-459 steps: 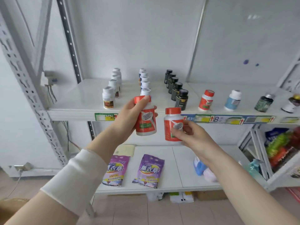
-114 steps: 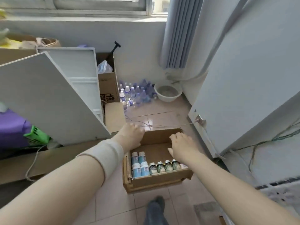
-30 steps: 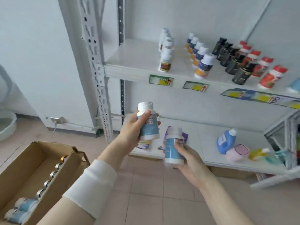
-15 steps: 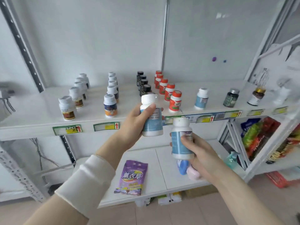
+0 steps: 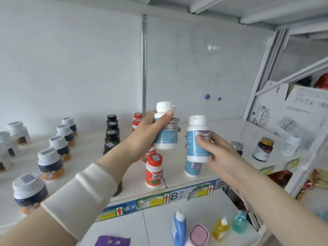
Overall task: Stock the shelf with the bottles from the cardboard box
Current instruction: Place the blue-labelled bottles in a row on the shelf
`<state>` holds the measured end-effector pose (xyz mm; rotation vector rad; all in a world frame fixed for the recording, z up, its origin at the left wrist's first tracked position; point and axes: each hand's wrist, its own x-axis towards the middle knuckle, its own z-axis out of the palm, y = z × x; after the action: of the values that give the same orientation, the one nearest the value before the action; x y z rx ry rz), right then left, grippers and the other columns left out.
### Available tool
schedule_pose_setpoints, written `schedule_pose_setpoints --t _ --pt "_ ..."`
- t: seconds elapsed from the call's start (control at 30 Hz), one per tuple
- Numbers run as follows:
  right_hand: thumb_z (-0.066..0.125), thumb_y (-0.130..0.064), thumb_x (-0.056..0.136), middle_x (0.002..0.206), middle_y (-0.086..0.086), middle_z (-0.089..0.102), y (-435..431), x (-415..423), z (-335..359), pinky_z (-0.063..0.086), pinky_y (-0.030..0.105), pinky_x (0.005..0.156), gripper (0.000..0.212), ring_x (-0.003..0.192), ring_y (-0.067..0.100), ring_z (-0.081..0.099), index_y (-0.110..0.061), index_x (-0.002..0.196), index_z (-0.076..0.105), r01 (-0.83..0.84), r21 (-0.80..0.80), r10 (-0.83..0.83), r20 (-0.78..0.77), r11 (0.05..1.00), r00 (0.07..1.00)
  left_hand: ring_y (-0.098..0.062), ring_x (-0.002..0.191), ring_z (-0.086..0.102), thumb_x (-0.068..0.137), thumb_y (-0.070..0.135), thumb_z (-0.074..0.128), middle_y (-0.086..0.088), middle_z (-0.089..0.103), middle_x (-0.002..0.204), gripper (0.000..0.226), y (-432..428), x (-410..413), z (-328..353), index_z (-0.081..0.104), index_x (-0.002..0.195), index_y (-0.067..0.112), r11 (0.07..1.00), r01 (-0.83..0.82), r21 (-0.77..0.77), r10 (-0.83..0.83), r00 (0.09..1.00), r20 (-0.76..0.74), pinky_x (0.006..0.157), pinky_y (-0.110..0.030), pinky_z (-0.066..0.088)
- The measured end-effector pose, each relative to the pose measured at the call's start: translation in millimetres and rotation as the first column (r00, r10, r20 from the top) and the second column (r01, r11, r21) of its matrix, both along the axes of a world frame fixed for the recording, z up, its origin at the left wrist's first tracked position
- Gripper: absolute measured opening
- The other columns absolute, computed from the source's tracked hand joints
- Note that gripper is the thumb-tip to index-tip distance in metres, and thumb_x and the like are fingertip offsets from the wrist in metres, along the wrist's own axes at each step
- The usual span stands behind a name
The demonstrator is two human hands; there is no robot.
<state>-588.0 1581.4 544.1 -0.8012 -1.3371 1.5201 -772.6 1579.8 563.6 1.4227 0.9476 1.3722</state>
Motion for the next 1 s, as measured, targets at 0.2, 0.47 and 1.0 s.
schedule_pose_setpoints --t 0.2,0.47,1.0 --pt "0.062 -0.019 0.078 0.111 0.009 0.064 90.3 21.0 9.8 0.052 0.031 0.080 0.045 0.096 0.018 0.063 -0.009 0.122 0.053 -0.052 0.010 0.050 0.114 0.999 0.992 -0.010 0.090 0.068 0.094 0.030 0.049 0.004 0.070 0.096 0.020 96.9 15.4 -0.1 0.056 0.105 0.016 0.998 -0.052 -0.033 0.052 0.999 -0.014 0.082 -0.029 0.055" --pt "0.070 -0.018 0.081 0.118 0.000 0.063 195.0 22.8 3.3 0.047 0.038 0.099 0.047 0.109 0.016 0.061 -0.020 0.123 0.050 -0.171 0.075 0.119 0.454 0.982 0.883 -0.017 0.107 0.062 0.074 0.035 0.064 -0.005 0.066 0.115 0.040 190.5 6.9 -16.0 0.056 0.110 0.017 0.965 -0.246 -0.095 0.226 0.957 -0.181 0.102 -0.038 0.045" --pt "0.076 -0.003 0.071 0.099 -0.005 0.055 306.9 -54.1 -46.1 0.046 0.028 0.084 0.059 0.094 0.016 0.056 -0.019 0.117 0.043 -0.275 -0.017 0.223 0.635 0.961 0.740 -0.014 0.092 0.051 0.090 0.025 0.061 -0.002 0.055 0.104 0.034 321.4 -34.2 -54.7 0.047 0.119 0.014 0.898 -0.356 -0.260 0.121 0.767 -0.630 0.074 -0.017 0.044"
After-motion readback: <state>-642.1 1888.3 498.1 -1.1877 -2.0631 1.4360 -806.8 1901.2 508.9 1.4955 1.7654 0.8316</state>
